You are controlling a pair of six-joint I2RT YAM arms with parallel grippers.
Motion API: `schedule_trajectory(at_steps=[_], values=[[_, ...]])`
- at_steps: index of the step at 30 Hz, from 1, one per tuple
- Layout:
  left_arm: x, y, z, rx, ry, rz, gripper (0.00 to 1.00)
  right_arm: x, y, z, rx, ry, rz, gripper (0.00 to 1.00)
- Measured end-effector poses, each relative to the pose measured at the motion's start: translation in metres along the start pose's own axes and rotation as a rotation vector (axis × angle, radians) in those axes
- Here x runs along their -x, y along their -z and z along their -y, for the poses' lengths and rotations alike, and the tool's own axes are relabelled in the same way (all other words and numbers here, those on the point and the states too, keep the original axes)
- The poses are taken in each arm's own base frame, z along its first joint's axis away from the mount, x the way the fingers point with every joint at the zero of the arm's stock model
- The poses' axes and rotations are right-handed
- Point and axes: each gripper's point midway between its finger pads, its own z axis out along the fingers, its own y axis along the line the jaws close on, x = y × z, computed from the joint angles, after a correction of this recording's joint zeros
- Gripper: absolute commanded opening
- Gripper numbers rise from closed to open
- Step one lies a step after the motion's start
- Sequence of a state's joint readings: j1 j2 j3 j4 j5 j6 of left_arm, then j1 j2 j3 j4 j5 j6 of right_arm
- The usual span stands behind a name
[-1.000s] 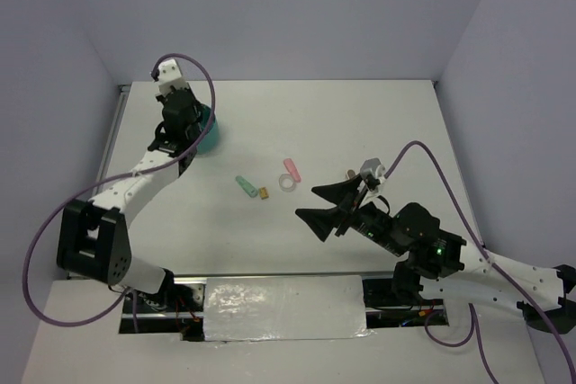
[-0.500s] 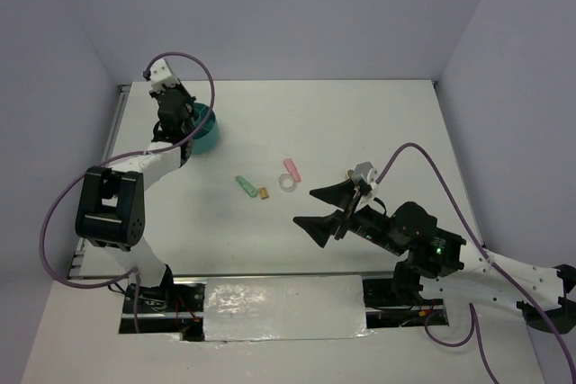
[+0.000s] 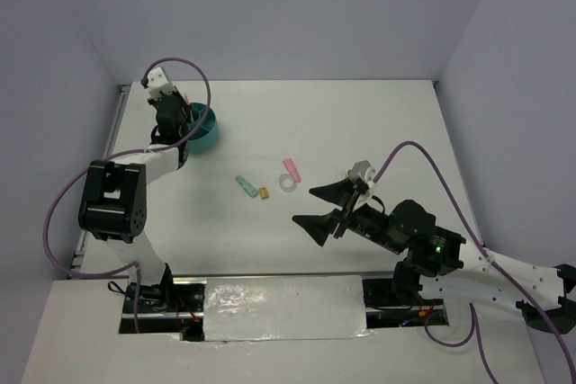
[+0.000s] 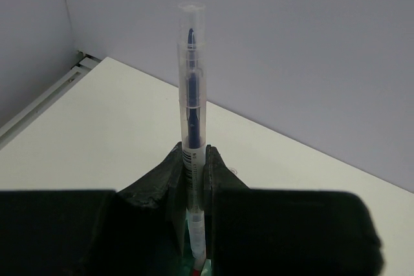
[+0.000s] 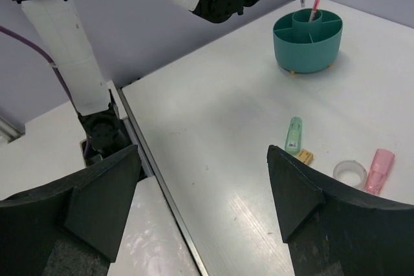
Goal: Sort the stationery into containers
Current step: Place the pen in the storage box.
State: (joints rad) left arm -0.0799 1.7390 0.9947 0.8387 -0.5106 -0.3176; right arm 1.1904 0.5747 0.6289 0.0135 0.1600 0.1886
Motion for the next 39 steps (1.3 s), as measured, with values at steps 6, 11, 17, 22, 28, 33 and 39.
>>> schedule_trajectory(at_steps=[6,11,17,22,28,33,39], values=[[-0.015,-0.001,0.003,-0.019,0.013,-0.032,0.02,-0.002,0.000,0.001,-0.002,0.002,-0.009,0.86],[-0.024,0.001,0.002,-0.023,0.008,-0.051,0.10,-0.002,0.001,0.002,-0.007,0.002,-0.007,0.86],[-0.036,0.001,-0.001,-0.020,0.002,-0.074,0.21,0.001,0.003,0.003,-0.008,0.002,0.001,0.86],[-0.046,0.002,0.000,-0.020,0.005,-0.092,0.31,0.003,0.004,0.004,-0.015,0.004,0.009,0.86],[-0.054,0.008,0.003,-0.020,0.003,-0.107,0.73,0.005,0.007,0.006,-0.019,0.004,0.014,0.86],[-0.051,0.018,0.010,-0.025,0.005,-0.114,0.81,0.003,0.007,0.007,-0.023,0.006,0.007,0.86],[-0.009,0.034,0.014,0.011,0.083,-0.064,0.85,0.001,0.005,0.013,-0.049,0.007,-0.001,0.86]])
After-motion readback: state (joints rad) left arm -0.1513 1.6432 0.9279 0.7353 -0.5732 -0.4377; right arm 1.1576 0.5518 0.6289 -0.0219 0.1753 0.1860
